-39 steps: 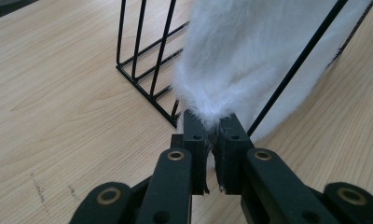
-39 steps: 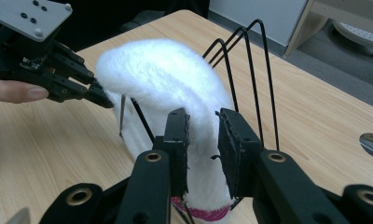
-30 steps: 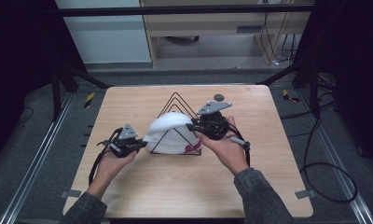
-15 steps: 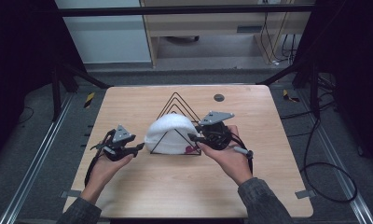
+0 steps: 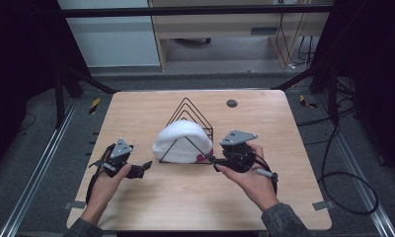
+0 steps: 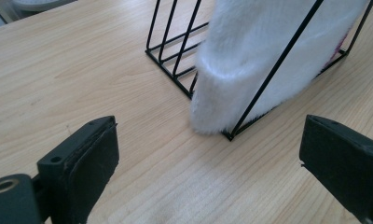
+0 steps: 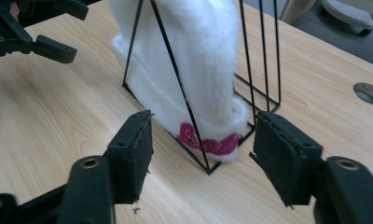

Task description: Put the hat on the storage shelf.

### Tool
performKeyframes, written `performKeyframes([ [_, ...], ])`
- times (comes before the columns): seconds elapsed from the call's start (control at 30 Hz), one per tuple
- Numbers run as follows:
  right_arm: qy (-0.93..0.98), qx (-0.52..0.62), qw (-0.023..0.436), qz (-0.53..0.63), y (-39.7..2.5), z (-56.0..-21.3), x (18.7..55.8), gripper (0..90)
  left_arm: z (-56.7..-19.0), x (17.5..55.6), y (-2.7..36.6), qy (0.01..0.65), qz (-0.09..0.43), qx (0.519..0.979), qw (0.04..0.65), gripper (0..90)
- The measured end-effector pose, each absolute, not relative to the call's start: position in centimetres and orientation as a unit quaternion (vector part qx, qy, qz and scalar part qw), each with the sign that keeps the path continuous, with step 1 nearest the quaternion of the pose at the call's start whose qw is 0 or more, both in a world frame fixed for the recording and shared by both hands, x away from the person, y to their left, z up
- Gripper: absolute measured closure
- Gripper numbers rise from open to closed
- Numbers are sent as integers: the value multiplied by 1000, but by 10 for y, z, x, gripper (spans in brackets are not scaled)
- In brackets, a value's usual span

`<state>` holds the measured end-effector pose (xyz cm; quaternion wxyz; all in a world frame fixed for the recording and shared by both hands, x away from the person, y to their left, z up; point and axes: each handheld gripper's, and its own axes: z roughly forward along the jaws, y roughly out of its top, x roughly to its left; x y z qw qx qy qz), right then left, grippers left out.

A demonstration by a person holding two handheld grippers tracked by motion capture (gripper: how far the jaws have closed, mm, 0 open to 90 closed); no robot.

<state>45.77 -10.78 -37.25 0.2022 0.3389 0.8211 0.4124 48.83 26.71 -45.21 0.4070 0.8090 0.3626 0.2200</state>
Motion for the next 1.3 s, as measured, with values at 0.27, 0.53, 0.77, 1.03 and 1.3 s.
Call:
performKeyframes([
  [0.27, 804, 369, 213, 414, -133, -379, 445, 234, -460, 485, 272, 368, 220, 815, 389, 45],
  [0.53, 787, 391, 224, 421, -170, -389, 435, 176, -468, 482, 273, 372, 224, 818, 377, 43],
  [0.77, 781, 407, 226, 417, -196, -399, 425, 145, -483, 486, 282, 392, 220, 818, 358, 50],
  [1.03, 772, 427, 229, 411, -222, -409, 416, 112, -492, 493, 284, 403, 213, 821, 344, 49],
  [1.3, 756, 461, 234, 401, -239, -418, 417, 66, -498, 498, 284, 421, 211, 820, 326, 49],
])
